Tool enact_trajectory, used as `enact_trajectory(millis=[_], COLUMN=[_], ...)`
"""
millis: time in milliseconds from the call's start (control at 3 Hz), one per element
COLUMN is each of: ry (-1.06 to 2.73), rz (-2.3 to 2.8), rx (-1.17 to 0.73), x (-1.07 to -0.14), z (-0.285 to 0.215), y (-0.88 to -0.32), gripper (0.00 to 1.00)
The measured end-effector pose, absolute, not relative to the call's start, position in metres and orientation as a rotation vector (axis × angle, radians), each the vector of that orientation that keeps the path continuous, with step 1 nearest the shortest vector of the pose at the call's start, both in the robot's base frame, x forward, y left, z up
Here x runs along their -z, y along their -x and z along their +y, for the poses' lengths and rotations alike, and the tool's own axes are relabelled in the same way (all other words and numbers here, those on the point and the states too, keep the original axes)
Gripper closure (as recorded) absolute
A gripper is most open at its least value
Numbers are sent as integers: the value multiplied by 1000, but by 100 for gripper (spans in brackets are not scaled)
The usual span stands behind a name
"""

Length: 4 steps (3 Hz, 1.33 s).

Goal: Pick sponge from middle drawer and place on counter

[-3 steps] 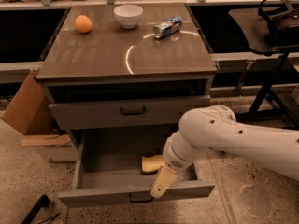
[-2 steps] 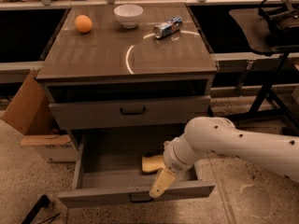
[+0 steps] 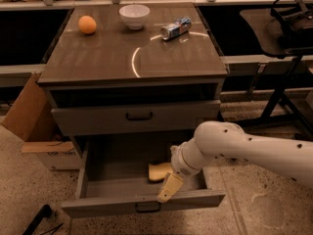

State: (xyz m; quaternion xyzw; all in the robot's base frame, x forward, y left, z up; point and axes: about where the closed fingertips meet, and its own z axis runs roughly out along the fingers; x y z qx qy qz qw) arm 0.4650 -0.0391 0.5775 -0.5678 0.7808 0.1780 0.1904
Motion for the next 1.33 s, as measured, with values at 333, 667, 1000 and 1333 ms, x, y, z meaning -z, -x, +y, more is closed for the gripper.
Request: enact_trajectory(millis=[333,667,1000,1333], ry=[1605,1612,1586,1585], rz=[2123,2054,2024,2023], rx=[-530,-555,-578,-578], x=[-558,-536,-506,-504], z=[-43,-44,-42,-42], y=[-491,-513,-528,-529], gripper=[0,0,0,0])
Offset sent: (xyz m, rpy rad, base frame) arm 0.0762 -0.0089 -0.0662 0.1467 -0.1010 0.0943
